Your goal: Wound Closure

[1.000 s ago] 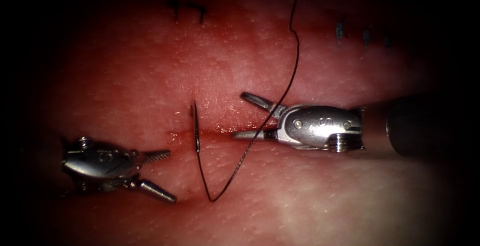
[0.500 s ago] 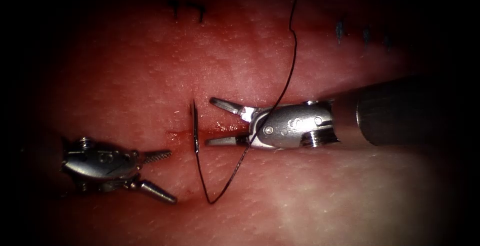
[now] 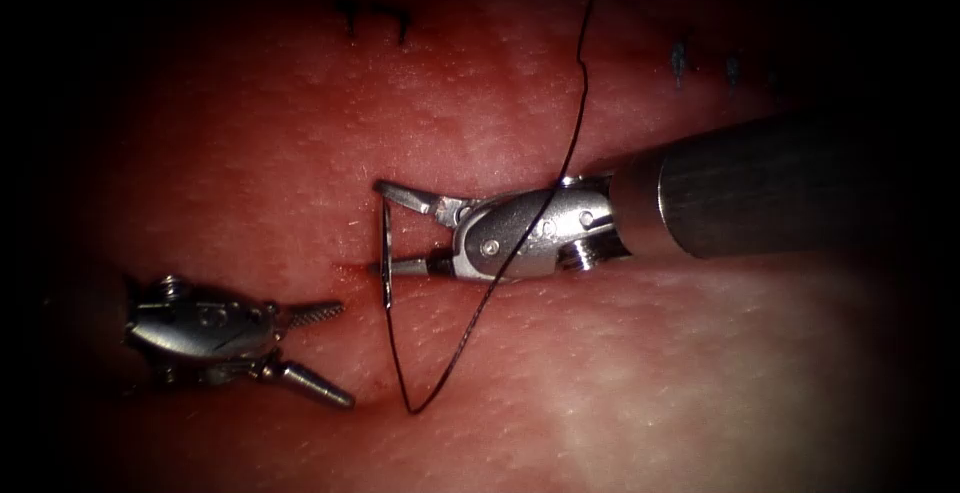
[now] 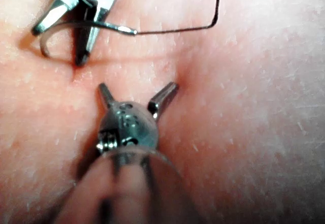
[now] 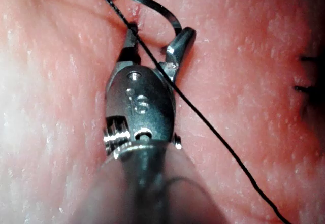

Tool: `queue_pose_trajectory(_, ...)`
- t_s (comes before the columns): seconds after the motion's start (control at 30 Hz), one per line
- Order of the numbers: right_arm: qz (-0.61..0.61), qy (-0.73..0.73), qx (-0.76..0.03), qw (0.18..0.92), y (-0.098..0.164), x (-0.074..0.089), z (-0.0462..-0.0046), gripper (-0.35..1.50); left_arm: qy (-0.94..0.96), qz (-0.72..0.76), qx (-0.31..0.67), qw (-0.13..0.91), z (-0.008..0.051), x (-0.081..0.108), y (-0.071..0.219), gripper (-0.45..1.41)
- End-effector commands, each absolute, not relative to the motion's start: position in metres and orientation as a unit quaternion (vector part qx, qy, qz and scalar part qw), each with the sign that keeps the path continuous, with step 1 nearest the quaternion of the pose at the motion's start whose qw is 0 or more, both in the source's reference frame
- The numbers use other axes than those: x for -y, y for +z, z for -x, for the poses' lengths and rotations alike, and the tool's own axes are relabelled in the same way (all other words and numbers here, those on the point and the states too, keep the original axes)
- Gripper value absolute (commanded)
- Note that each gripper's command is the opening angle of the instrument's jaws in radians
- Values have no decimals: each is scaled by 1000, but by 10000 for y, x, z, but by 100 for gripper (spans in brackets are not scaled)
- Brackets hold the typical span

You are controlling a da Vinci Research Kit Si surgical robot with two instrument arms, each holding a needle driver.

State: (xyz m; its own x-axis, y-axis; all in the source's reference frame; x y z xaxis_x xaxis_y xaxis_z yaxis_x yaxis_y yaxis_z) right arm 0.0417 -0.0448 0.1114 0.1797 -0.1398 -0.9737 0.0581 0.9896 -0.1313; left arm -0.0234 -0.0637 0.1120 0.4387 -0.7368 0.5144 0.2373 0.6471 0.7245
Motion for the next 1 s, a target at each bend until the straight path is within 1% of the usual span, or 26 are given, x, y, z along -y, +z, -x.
queue_pose_trajectory(0.03, 34, -64, -642, 763, 1115, 446, -425, 122, -305, -290, 433, 797, 238, 648, 1124, 70)
queue_pose_trajectory(0.27, 41, -78, -651, 754, 1102, 441, -425, 122, -304, -291, 433, 797, 238, 649, 1126, 70)
queue_pose_trajectory(0.4, 42, -109, -667, 736, 1097, 446, -431, 122, -304, -290, 433, 797, 238, 649, 1126, 70)
queue_pose_trajectory(0.47, 42, -119, -671, 730, 1096, 447, -432, 118, -303, -291, 433, 797, 238, 650, 1126, 70)
queue_pose_trajectory(0.57, 49, -143, -679, 718, 1095, 447, -431, 103, -303, -291, 433, 797, 238, 650, 1127, 70)
queue_pose_trajectory(0.6, 50, -146, -681, 716, 1094, 446, -431, 97, -303, -291, 433, 797, 238, 650, 1127, 70)
queue_pose_trajectory(0.67, 53, -169, -680, 712, 1095, 446, -429, 46, -303, -291, 433, 797, 238, 650, 1127, 70)
queue_pose_trajectory(0.7, 51, -180, -676, 713, 1095, 446, -428, 18, -303, -291, 433, 797, 238, 650, 1127, 70)
queue_pose_trajectory(0.73, 51, -185, -667, 719, 1095, 444, -427, 4, -303, -291, 433, 797, 237, 650, 1127, 70)
queue_pose_trajectory(0.77, 52, -184, -666, 721, 1095, 443, -427, 8, -303, -292, 433, 797, 237, 650, 1126, 70)
queue_pose_trajectory(0.8, 54, -182, -663, 724, 1095, 442, -426, 23, -303, -292, 433, 797, 237, 650, 1126, 70)
queue_pose_trajectory(0.87, 63, -170, -661, 728, 1093, 436, -424, 78, -303, -292, 433, 797, 237, 650, 1126, 70)
queue_pose_trajectory(1.0, 63, -164, -663, 728, 1085, 429, -423, 90, -303, -291, 433, 797, 237, 651, 1127, 70)
